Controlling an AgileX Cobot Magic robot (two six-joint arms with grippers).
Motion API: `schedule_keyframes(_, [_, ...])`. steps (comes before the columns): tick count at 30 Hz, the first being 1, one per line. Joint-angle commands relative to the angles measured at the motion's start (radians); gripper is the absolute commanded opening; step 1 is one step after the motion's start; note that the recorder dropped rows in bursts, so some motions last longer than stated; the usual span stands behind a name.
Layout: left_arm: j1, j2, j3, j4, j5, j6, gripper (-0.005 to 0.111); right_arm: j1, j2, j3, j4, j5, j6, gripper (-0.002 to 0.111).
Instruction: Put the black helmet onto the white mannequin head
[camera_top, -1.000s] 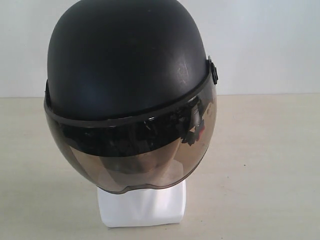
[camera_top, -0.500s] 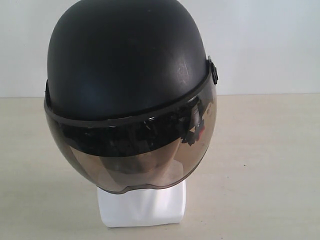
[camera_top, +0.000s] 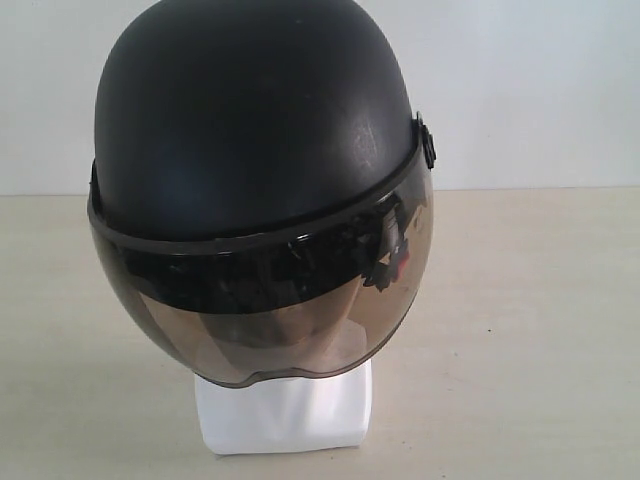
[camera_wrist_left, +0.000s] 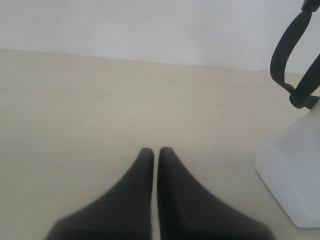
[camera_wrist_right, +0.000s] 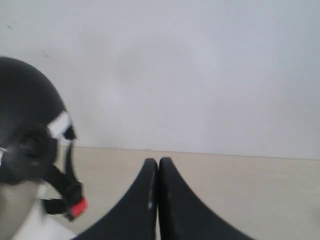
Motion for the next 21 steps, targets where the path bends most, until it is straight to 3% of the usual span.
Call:
schedule_keyframes(1, [0.003, -0.004, 0.004, 0.004, -0.001, 0.004, 0.004, 0.0, -0.025, 0.198, -0.157, -0.243, 0.0, 0.0])
schedule_keyframes(5, [0.003, -0.004, 0.004, 0.004, -0.001, 0.004, 0.004, 0.0, -0.07, 0.323, -0.173, -0.365, -0.004, 0.0])
schedule_keyframes(15, [0.003, -0.004, 0.004, 0.004, -0.001, 0.004, 0.004, 0.0, -0.235, 0.511, -0.18, -0.372, -0.037, 0.0])
schedule_keyframes(21, [0.003, -0.004, 0.004, 0.004, -0.001, 0.004, 0.004, 0.0, -0.319, 0.511, -0.207, -0.149, -0.04, 0.0])
